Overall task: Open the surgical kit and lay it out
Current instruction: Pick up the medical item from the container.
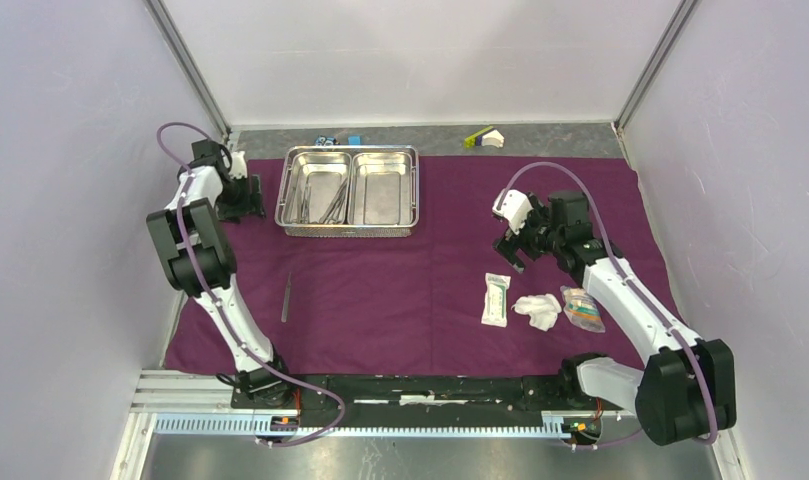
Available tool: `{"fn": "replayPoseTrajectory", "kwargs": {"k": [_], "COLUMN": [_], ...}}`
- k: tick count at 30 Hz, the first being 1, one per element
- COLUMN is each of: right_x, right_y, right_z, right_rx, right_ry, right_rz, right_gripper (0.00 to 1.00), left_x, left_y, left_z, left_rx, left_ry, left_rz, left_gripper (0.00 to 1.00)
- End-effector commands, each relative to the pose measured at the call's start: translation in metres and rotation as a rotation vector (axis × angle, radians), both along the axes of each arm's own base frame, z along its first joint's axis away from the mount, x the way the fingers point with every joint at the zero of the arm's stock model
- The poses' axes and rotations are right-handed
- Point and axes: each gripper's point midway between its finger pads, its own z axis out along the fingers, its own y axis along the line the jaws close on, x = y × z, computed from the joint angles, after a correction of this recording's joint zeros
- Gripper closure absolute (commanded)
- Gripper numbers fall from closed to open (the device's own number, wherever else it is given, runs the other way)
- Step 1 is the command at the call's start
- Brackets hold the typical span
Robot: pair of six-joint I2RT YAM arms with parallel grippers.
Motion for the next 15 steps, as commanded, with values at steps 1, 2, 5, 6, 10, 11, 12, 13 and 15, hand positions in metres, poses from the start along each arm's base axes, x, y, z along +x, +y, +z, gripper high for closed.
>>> {"fn": "replayPoseTrajectory", "kwargs": {"k": [1, 2, 5, 6, 10, 11, 12, 13, 15], "right_x": [0.013, 0.014, 0.015, 0.015, 0.017, 0.018, 0.018, 0.018, 0.019], "right_y": [-0.005, -0.007, -0.01, -0.011, -0.016, -0.018, -0.019, -0.021, -0.023], "right_z": [0.012, 0.011, 0.007, 0.005, 0.0, 0.0, -0.001, -0.002, -0.004], "right_rx": [-0.021, -0.025, -0.03, -0.031, -0.03, -0.031, -0.03, -0.031, -0.032], "right_ry": [-0.044, -0.042, -0.032, -0.026, -0.018, -0.017, -0.012, -0.01, -0.006], "right_rz": [-0.02, -0.025, -0.035, -0.04, -0.053, -0.059, -0.062, -0.067, -0.072], "right_gripper": [0.03, 0.03, 0.03, 0.03, 0.03, 0.03, 0.03, 0.03, 0.03], "left_x": [0.007, 0.006, 0.006, 0.007, 0.01, 0.011, 0.012, 0.013, 0.016], "left_y": [0.016, 0.018, 0.021, 0.023, 0.028, 0.03, 0.032, 0.033, 0.035], "left_z": [-0.003, -0.008, -0.019, -0.022, -0.029, -0.031, -0.032, -0.033, -0.036], "left_rx": [0.072, 0.079, 0.092, 0.097, 0.117, 0.123, 0.131, 0.136, 0.138], "left_ry": [0.012, 0.024, 0.046, 0.051, 0.066, 0.069, 0.072, 0.076, 0.075], "left_rz": [0.058, 0.058, 0.054, 0.053, 0.055, 0.057, 0.056, 0.054, 0.051], "left_gripper": [0.26, 0.26, 0.25, 0.25, 0.25, 0.25, 0.25, 0.25, 0.25]}}
